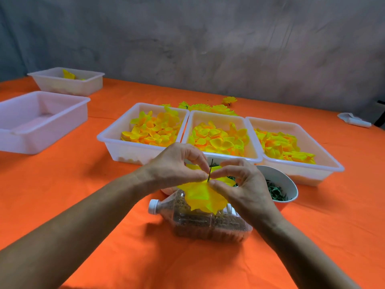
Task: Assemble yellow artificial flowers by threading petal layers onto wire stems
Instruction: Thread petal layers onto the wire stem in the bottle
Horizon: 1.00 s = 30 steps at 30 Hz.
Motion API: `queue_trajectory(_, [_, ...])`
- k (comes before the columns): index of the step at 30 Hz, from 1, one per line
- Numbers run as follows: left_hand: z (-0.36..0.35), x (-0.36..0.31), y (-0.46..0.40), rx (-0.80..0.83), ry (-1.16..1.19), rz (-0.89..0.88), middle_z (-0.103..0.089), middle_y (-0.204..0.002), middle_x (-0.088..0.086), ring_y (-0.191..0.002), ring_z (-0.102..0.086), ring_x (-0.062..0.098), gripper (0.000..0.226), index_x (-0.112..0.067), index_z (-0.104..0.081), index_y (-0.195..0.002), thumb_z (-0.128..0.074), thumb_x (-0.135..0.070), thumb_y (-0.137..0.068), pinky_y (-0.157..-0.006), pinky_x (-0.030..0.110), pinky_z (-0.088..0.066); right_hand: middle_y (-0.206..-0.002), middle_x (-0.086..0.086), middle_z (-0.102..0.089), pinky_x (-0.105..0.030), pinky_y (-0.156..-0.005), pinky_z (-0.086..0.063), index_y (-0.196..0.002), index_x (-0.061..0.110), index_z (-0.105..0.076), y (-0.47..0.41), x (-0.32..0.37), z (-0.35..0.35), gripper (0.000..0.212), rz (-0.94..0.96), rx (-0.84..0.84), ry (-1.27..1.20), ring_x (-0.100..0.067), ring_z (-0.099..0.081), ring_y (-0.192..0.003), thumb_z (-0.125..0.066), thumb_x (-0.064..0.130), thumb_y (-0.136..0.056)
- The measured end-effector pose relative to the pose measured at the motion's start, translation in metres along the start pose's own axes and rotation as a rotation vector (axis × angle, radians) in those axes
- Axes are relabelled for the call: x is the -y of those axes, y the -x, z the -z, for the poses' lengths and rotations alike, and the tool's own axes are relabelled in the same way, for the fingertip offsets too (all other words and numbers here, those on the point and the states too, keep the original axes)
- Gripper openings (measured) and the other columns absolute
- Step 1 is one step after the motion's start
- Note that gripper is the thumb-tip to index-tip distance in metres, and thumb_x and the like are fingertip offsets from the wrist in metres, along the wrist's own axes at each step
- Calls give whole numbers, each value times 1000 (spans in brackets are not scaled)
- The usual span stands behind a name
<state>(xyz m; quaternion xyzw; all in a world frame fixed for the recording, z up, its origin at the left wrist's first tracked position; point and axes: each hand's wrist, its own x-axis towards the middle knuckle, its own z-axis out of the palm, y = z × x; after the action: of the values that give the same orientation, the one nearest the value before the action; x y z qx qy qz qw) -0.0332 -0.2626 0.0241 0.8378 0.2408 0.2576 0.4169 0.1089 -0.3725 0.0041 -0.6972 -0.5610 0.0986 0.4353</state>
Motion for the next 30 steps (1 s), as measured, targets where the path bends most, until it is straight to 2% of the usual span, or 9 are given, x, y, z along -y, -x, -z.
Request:
queue_trajectory(3, [-4, 3, 6, -18, -93, -3, -65, -103, -8, -99, -59, 0, 16, -20, -77, -78, -85, -25, -65, -87, 15, -44, -109, 9, -62, -38, -95, -45, -72, 38, -71, -2, -2, -1, 12, -29, 28, -65, -8, -54, -110, -79, 30, -71])
queue_trajectory(7, [-9, 6, 7, -75, -145, -27, -64, -101, -11, -100, -58, 1, 17, -19, -78, -78, -86, -24, -64, -90, 17, -42, -110, 11, -63, -41, -95, -45, -70, 37, -73, -2, -7, -4, 10, -17, 14, -98, -6, -54, -111, -80, 30, -70])
queue_trajectory(11, [-8, 9, 4, -50, -210, -89, -61, -97, -15, -103, -53, 2, 14, -15, -78, -78, -84, -18, -66, -87, 11, -38, -104, 14, -63, -33, -86, -44, -69, 39, -71, 3, -14, -11, 11, 17, -39, -91, -6, -53, -108, -79, 32, -71])
queue_trajectory(14, [-7, 13, 2, -23, -196, -122, -60, -95, -19, -107, -52, 6, 13, -12, -78, -78, -84, -15, -66, -89, 19, -42, -95, 12, -61, -24, -77, -40, -73, 33, -73, 8, -20, -19, 2, 74, -111, -98, -8, -52, -102, -75, 34, -73])
queue_trajectory(17, [-8, 20, 0, -21, -161, -156, -66, -93, -16, -104, -53, 6, 12, -14, -78, -76, -84, -14, -66, -88, 22, -43, -90, 9, -61, -24, -78, -41, -74, 29, -74, 10, -24, -24, 12, 115, -145, -150, -12, -54, -98, -70, 39, -71])
queue_trajectory(22, [-12, 26, 2, -65, -54, -136, -72, -91, -4, -98, -58, 5, 12, -11, -77, -73, -84, -14, -64, -86, 21, -46, -85, 7, -62, -15, -74, -39, -73, 38, -70, 10, -24, -27, 5, 104, -160, -243, -17, -56, -94, -69, 40, -69])
queue_trajectory(25, [-13, 25, 5, -71, -51, -125, -73, -89, -4, -95, -61, 8, 12, -10, -78, -74, -84, -15, -65, -86, 25, -48, -85, 8, -64, -18, -76, -42, -73, 41, -71, 13, -25, -24, 3, 80, -130, -258, -16, -57, -94, -71, 38, -71])
queue_trajectory(28, [-14, 20, 7, -96, -48, -130, -72, -82, -7, -86, -64, 3, 10, -12, -77, -68, -84, -19, -67, -80, 23, -50, -89, 4, -68, -37, -82, -50, -76, 36, -75, 16, -25, -19, 19, 22, -77, -335, -18, -61, -95, -75, 17, -78])
queue_trajectory(30, [-18, 19, 7, -141, -59, -138, -71, -77, -5, -83, -65, 8, 13, -14, -73, -61, -84, -18, -67, -81, 31, -51, -93, 0, -69, -43, -82, -52, -80, 29, -76, 18, -22, -16, 20, -3, -44, -380, -18, -64, -95, -72, 9, -80])
